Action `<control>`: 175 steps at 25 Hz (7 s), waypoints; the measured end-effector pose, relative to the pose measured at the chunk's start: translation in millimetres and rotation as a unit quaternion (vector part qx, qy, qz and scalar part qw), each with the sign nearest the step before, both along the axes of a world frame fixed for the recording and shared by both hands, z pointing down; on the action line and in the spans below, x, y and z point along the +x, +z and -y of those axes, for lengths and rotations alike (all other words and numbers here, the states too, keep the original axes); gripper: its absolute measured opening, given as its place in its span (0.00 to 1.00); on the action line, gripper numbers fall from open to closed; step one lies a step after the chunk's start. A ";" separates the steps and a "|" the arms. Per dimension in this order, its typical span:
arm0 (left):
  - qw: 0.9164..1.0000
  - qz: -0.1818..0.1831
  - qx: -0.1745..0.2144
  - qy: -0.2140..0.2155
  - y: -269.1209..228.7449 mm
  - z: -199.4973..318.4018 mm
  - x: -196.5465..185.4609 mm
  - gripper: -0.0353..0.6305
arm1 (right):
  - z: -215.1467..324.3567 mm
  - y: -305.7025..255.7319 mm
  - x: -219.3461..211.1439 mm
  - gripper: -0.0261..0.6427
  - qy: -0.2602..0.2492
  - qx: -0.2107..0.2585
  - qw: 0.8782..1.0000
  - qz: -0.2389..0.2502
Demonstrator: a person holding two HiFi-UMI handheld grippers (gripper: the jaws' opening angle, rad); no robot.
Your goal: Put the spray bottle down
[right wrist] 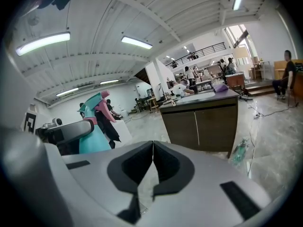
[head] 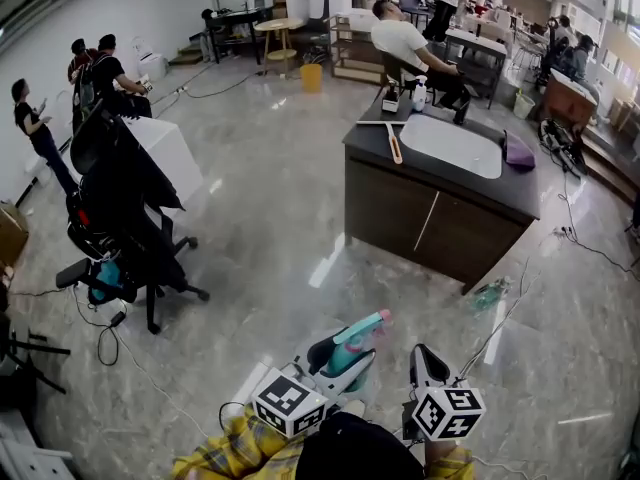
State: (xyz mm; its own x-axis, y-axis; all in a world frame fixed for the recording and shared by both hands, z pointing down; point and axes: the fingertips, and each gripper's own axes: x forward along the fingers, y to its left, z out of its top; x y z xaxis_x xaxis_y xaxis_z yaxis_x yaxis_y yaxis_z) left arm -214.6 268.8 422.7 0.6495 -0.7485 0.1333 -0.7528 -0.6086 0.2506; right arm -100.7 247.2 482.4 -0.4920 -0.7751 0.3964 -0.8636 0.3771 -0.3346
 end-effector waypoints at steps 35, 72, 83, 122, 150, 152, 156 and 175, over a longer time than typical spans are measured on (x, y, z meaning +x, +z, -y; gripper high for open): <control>0.994 -0.006 -0.005 0.110 9.3 130.1 108.1 0.40 | 81.5 3.7 102.4 0.05 0.105 -0.004 0.994 -0.031; 0.990 -0.013 -0.030 0.134 28.1 361.2 124.2 0.40 | 320.1 8.7 104.3 0.05 0.091 -0.017 0.994 -0.050; 0.987 -0.019 -0.031 0.153 38.5 411.1 134.3 0.40 | 350.3 3.0 117.7 0.05 0.103 -0.030 0.990 -0.089; 0.987 -0.004 0.021 0.160 1.7 607.4 366.8 0.40 | 577.2 -16.2 307.6 0.05 0.070 0.009 0.996 -0.047; 0.986 0.012 0.066 0.150 26.8 733.2 494.1 0.40 | 668.1 15.2 423.8 0.05 0.078 -0.010 0.996 -0.049; 0.986 0.011 0.072 0.151 27.8 739.1 499.7 0.40 | 668.3 18.2 428.5 0.05 0.080 -0.014 0.995 -0.050; 0.986 0.008 0.072 0.152 34.4 750.7 511.8 0.40 | 667.6 24.4 438.1 0.05 0.088 -0.021 0.995 -0.052; 0.981 0.009 0.145 0.128 44.3 777.8 543.0 0.40 | 667.3 37.7 454.9 0.05 0.093 -0.036 0.994 -0.055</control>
